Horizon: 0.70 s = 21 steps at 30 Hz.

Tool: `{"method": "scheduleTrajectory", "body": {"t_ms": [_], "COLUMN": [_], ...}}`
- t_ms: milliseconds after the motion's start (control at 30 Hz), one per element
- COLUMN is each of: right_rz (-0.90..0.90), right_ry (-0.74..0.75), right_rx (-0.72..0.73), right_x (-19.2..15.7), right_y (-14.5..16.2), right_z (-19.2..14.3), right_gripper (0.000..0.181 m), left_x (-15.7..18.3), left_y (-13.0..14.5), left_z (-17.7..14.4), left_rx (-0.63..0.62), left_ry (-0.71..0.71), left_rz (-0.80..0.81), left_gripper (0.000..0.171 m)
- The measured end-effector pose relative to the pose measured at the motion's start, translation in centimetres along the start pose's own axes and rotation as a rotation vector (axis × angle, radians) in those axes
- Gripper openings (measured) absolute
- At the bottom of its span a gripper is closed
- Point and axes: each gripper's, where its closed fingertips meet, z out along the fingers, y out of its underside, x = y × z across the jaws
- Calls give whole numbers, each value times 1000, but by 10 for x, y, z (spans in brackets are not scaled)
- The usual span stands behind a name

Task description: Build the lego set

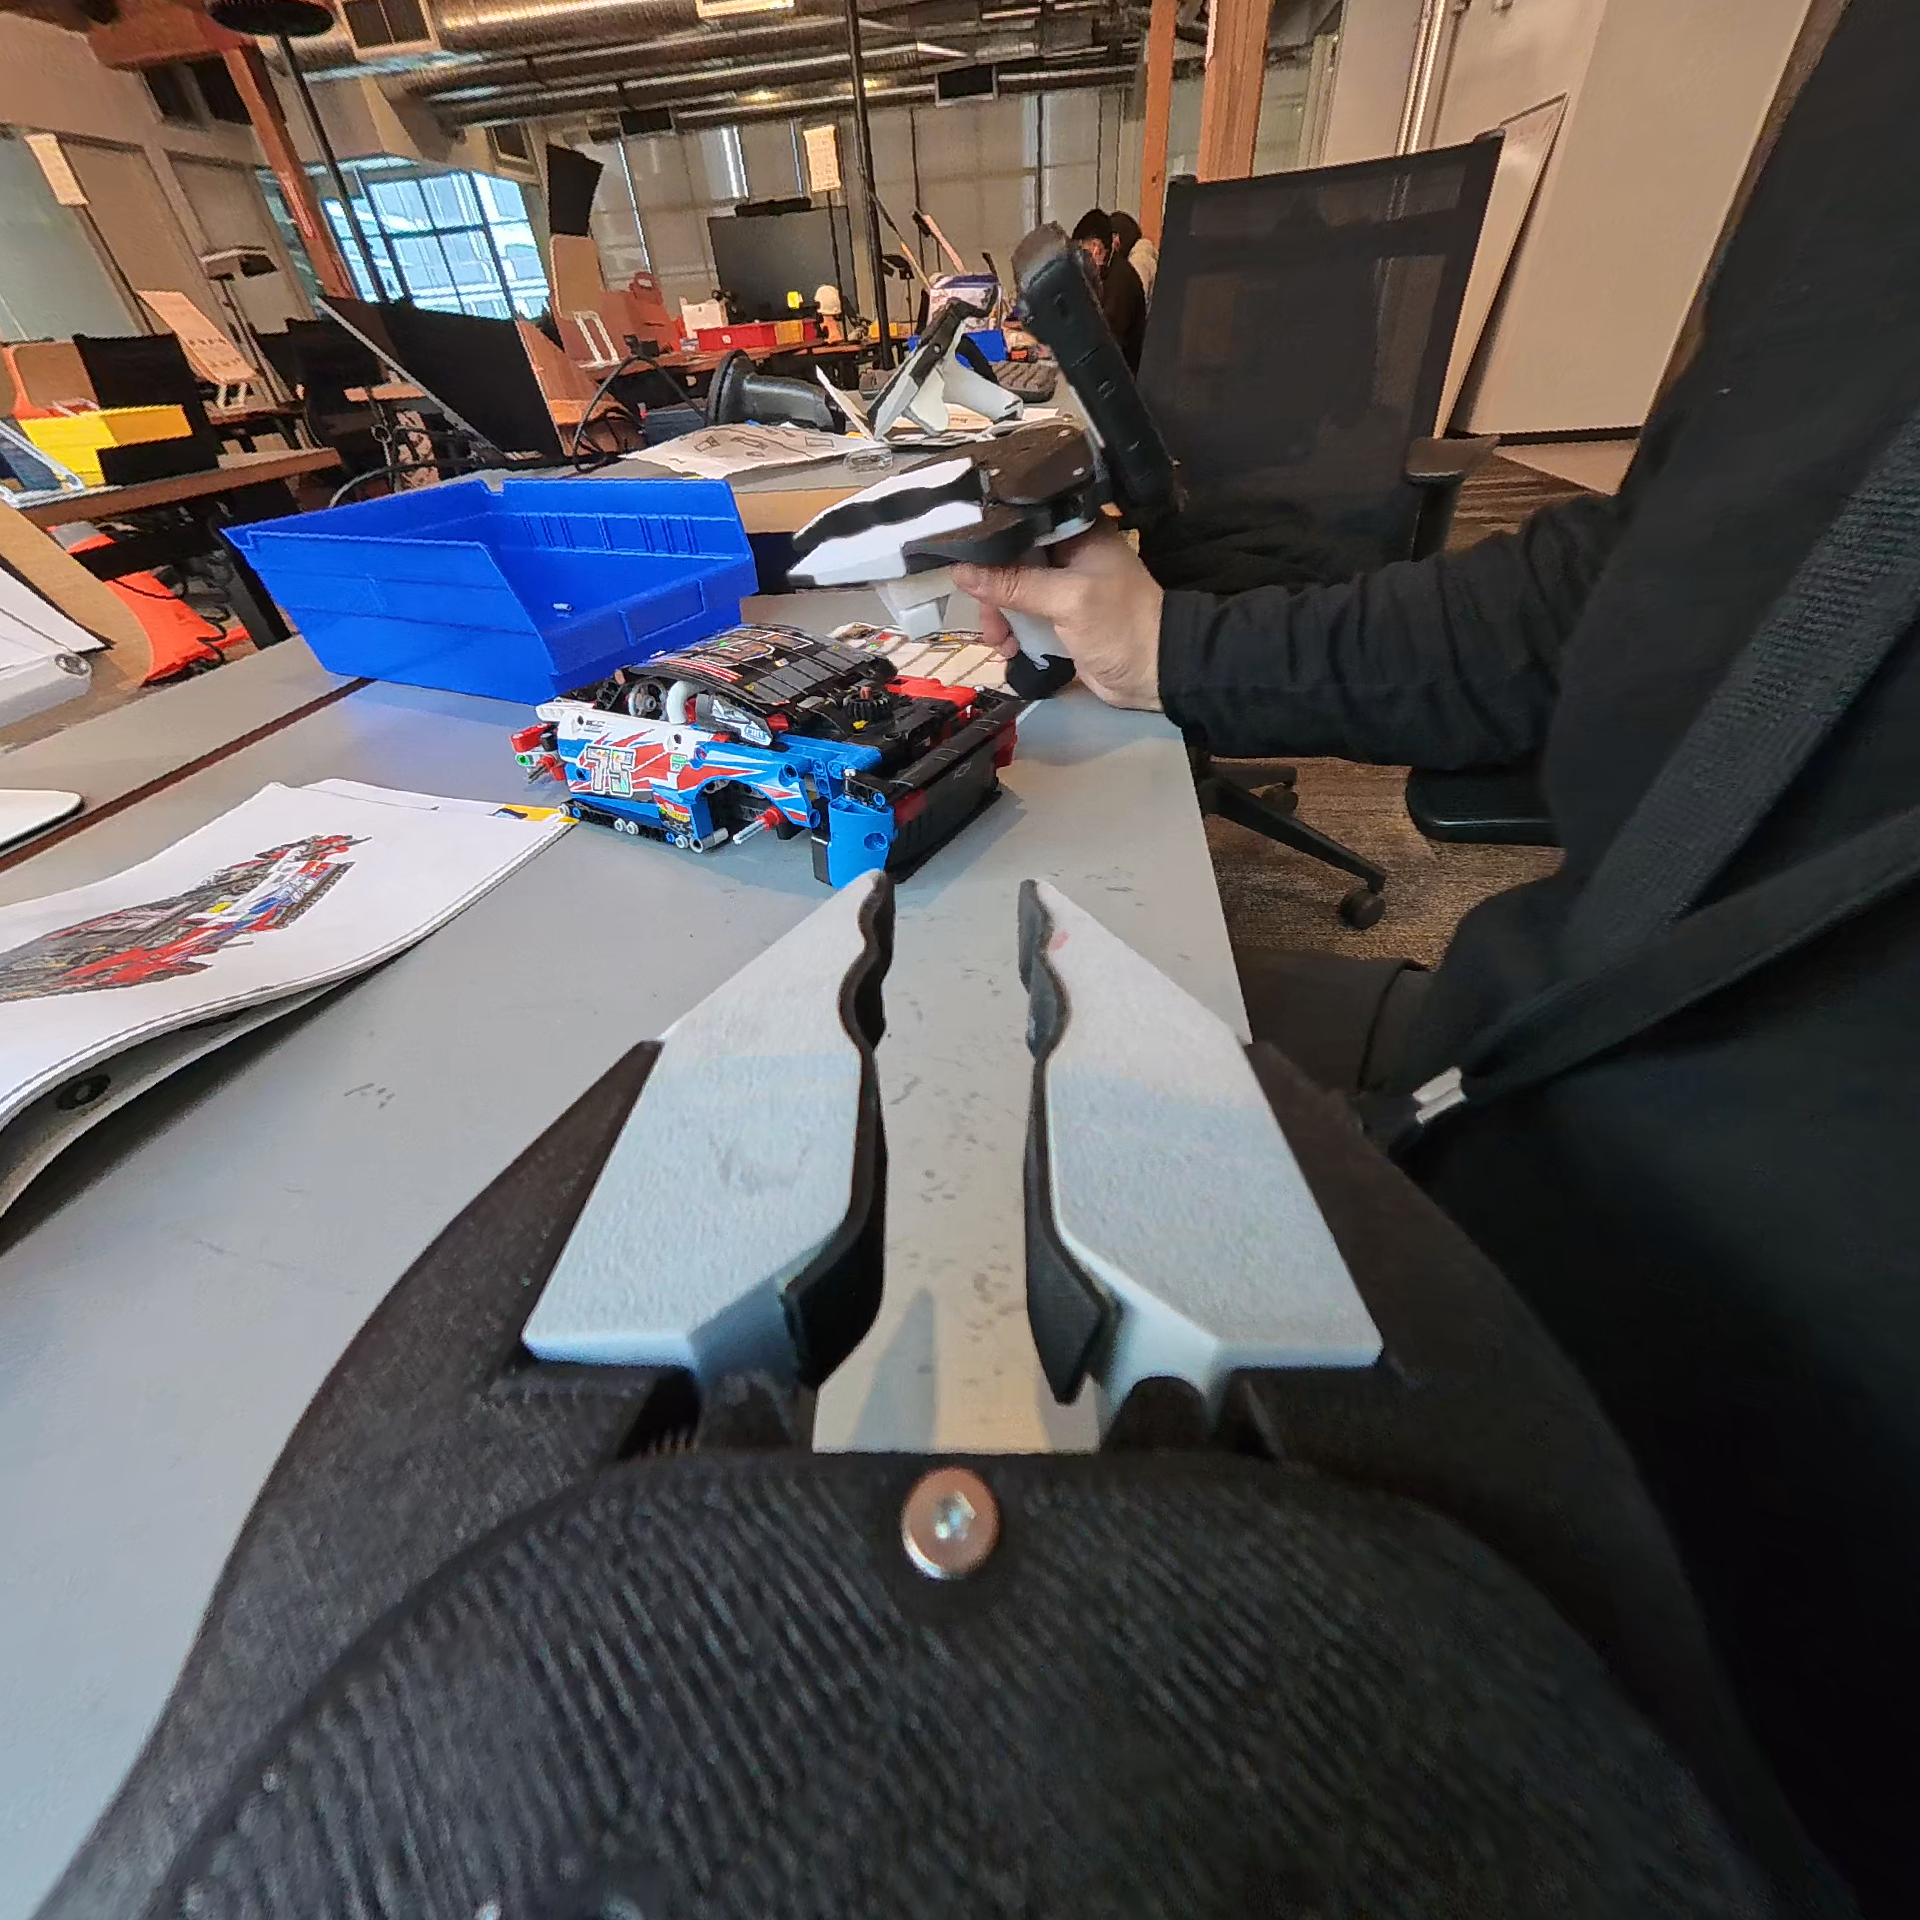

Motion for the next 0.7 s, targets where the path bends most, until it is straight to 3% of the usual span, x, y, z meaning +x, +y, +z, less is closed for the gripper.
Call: {"method": "scheduleTrajectory", "body": {"t_ms": [100, 233, 333, 400, 533, 700], "right_rz": [58, 111, 171, 173, 123, 131], "right_ry": [-1, 32, -44, -93, -167, -270], "right_rx": [-48, -228, -382, -504, -719, -740], "right_x": [7, 36, 41, 40, 32, 9], "right_y": [7, 33, 57, 76, 111, 110], "right_z": [-6, -20, -34, -44, -62, -71], "right_gripper": [32, 37, 23, 1, 2, 1], "left_x": [-1, -2, -3, -3, -4, -6], "left_y": [1, 3, 5, 6, 7, 8], "left_z": [1, 3, 4, 5, 5, 7], "left_rx": [-11, -26, -39, -46, -53, -65], "left_ry": [-12, -25, -32, -36, -48, -59], "left_rz": [5, 14, 19, 22, 27, 25], "left_gripper": [21, 22, 22, 22, 22, 22]}}
